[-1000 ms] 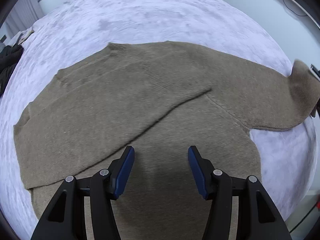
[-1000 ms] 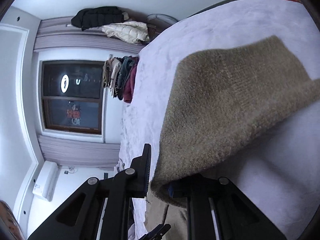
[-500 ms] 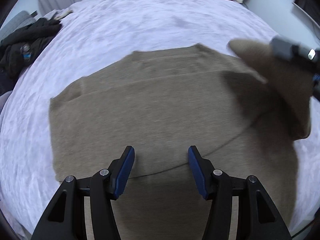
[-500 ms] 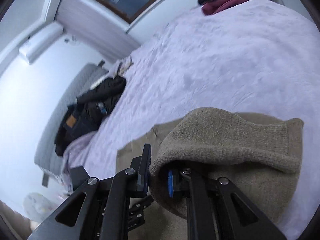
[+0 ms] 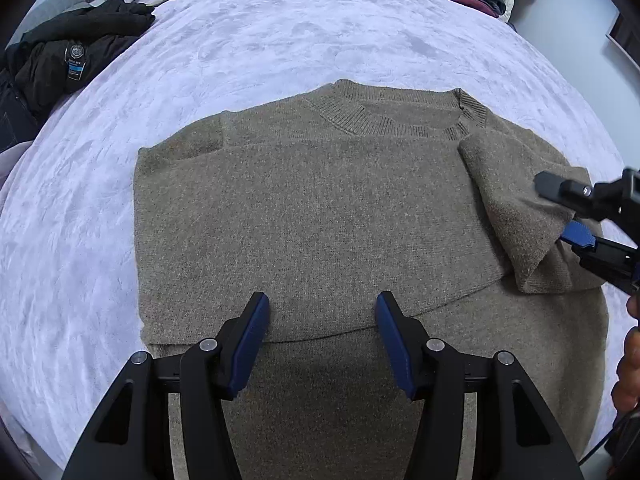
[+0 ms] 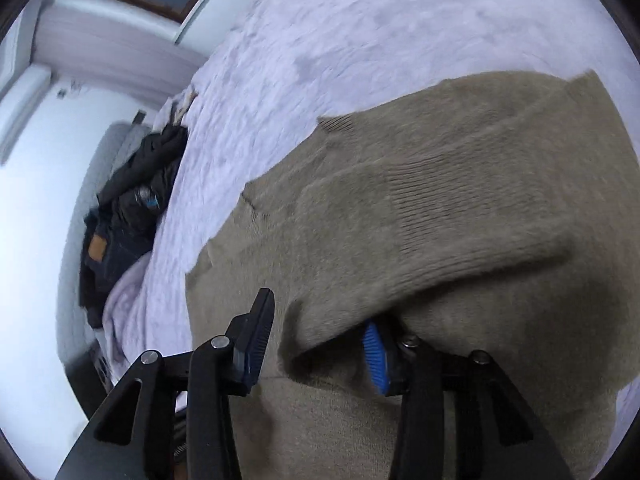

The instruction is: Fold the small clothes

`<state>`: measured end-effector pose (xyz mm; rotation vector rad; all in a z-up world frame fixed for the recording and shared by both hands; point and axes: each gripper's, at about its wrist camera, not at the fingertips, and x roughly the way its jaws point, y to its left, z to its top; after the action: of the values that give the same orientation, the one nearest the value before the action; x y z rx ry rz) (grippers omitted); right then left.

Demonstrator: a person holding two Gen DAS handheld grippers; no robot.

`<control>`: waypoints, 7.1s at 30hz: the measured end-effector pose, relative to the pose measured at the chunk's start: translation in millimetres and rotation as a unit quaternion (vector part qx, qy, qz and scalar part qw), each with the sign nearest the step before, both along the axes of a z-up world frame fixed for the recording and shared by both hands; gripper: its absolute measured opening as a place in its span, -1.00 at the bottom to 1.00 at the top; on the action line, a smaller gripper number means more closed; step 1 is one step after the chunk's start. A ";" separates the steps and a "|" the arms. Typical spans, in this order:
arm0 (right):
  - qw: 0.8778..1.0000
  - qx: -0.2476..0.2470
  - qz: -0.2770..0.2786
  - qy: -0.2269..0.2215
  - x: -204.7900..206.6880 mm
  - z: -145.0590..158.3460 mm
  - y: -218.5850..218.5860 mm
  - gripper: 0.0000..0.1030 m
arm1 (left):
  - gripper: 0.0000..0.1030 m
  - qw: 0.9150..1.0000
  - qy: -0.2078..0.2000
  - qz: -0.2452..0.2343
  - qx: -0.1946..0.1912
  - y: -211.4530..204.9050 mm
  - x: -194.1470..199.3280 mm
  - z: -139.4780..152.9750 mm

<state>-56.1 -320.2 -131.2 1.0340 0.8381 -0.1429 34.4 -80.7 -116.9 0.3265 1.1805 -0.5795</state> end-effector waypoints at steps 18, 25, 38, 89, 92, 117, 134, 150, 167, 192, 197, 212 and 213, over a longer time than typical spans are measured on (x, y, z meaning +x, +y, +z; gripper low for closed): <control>0.924 -0.232 0.304 0.012 100.6 17.1 162.4 -0.78 | 0.11 0.994 0.029 0.095 -0.038 88.3 42.6 0.2; 0.936 -0.195 0.290 0.029 79.6 7.0 160.0 -0.17 | 0.12 0.989 0.086 0.064 -0.098 92.7 50.6 -0.3; 0.999 0.032 0.015 0.033 -72.5 -10.1 34.8 -0.17 | 0.59 0.969 0.179 0.039 -0.168 46.0 53.4 -10.1; 0.987 -0.027 -0.137 0.081 -158.6 7.5 -43.7 -0.46 | 0.46 0.998 0.048 0.031 -0.015 48.6 54.6 -26.0; 0.987 -0.064 -0.119 0.084 -151.8 22.3 -36.0 -0.08 | 0.79 0.998 0.057 0.019 -0.017 43.7 49.4 -31.4; 0.994 -0.069 0.023 0.084 -105.3 16.9 53.4 0.78 | 0.80 0.998 0.056 0.002 0.037 52.6 15.6 -29.5; 0.990 -0.110 0.006 0.094 -116.7 37.2 44.4 0.99 | 0.80 0.997 0.072 0.016 0.036 122.8 -32.3 -5.7; 0.989 -0.065 -0.089 0.094 -70.5 5.9 -118.3 0.40 | 0.80 0.991 0.056 0.092 -0.084 97.7 95.4 10.3; 0.993 -0.050 -0.061 0.092 -72.2 -8.0 -120.9 -0.56 | 0.80 0.990 0.051 0.103 -0.077 88.4 142.9 -4.5; 0.995 -0.068 -0.005 0.070 -118.1 42.9 -6.2 0.11 | 0.70 0.984 0.005 0.174 0.041 125.7 151.3 -13.6; 0.996 -0.048 0.018 0.075 -117.8 45.7 23.7 0.11 | 0.70 0.991 0.006 0.120 0.054 121.3 110.2 12.7; 0.994 -0.042 0.023 0.099 -135.1 71.6 77.5 0.35 | 1.00 0.997 0.048 0.020 0.049 113.6 -6.9 53.9; 0.994 -0.048 0.025 0.100 -137.7 74.2 79.7 0.39 | 1.00 0.997 0.052 0.017 0.049 113.5 -10.3 53.8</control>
<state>-193.8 -240.6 -57.0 0.9182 1.0283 -0.2456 24.0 32.8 -63.2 0.3633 1.3142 -0.5153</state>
